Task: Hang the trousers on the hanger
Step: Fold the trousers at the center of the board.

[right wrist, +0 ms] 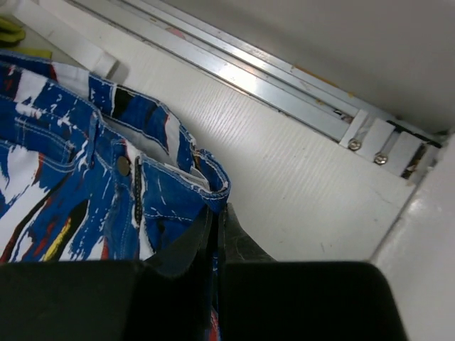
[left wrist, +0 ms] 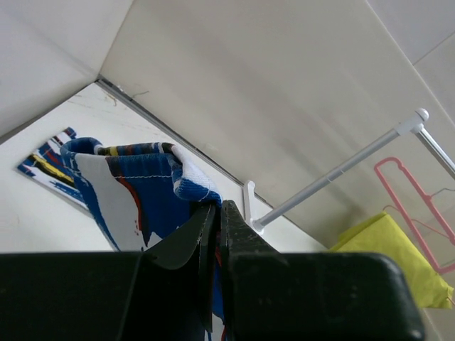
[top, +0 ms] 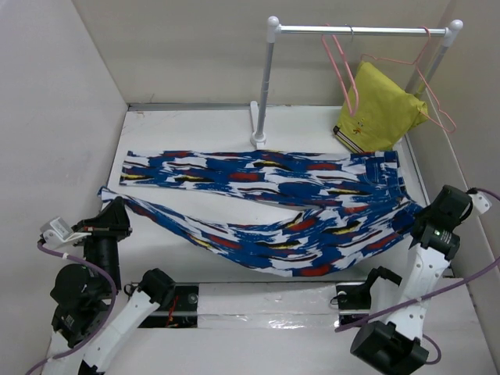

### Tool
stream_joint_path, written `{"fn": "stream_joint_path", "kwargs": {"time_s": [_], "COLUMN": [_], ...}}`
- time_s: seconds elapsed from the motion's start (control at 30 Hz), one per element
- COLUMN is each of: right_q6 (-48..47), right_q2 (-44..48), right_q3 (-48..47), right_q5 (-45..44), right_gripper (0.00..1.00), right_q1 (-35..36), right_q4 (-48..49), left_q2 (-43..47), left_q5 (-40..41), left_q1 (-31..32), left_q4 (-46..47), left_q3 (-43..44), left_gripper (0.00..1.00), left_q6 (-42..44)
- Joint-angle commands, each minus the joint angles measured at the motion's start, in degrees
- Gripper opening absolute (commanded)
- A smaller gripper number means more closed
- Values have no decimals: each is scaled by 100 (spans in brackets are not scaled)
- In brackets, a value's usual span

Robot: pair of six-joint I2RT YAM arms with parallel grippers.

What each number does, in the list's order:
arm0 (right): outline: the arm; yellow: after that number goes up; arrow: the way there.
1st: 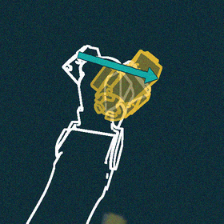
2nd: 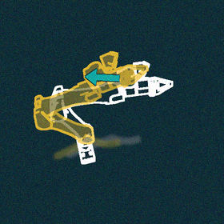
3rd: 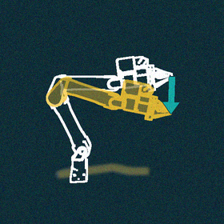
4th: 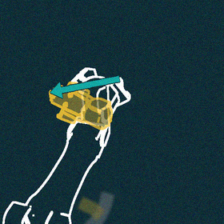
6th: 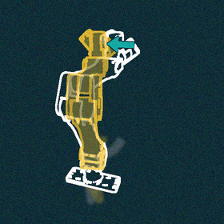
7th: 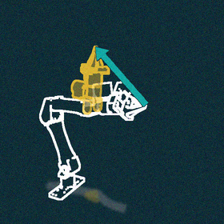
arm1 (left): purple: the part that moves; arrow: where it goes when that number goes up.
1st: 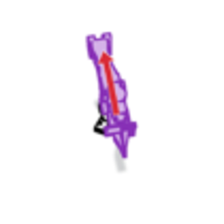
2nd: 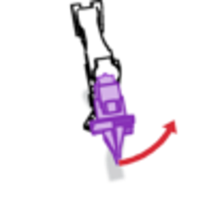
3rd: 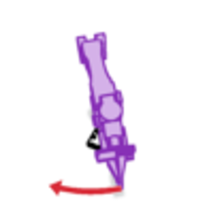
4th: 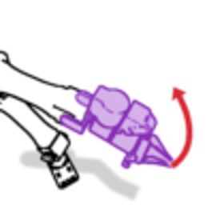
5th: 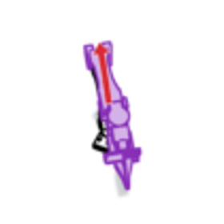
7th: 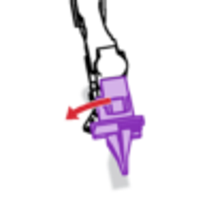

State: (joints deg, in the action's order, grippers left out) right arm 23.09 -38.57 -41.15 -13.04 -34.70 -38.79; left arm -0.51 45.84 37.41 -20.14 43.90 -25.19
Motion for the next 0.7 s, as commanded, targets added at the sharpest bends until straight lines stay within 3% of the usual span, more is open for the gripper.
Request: {"fn": "stream_joint_path", "kwargs": {"time_s": [0.0, 0.13, 0.3, 0.4, 0.57, 0.6, 0.67], "right_q6": [-147, -611, -841, -710, -411, -393, -402], "right_q2": [288, 200, 130, -273, -1694, -1889, -2293], "right_q3": [-674, -1211, -940, -983, -1404, -1466, -1641], "right_q5": [-674, -1094, -1465, -1088, -498, -489, -655], "right_gripper": [0, 0, 0, 0, 0, 0, 0], "right_q1": [226, 480, 728, 728, 789, 867, 982], "right_q4": [-699, -1095, -369, 334, 1381, 1461, 1575], "left_q2": [878, 781, 570, 482, 211, 149, -200], "left_q5": [450, 855, 1846, 2645, 3457, 3605, 3747], "left_q1": [99, 451, 1101, 1847, 3349, 3439, 3440], "left_q4": [142, -68, -753, -1692, -3951, -4110, -3422], "left_q3": [224, 347, 558, 856, 1637, 1700, 1562], "left_gripper": [0, 0, 0, 0, 0, 0, 0], "left_q6": [-65, -170, -723, -1609, -3543, -3763, -3242]}}
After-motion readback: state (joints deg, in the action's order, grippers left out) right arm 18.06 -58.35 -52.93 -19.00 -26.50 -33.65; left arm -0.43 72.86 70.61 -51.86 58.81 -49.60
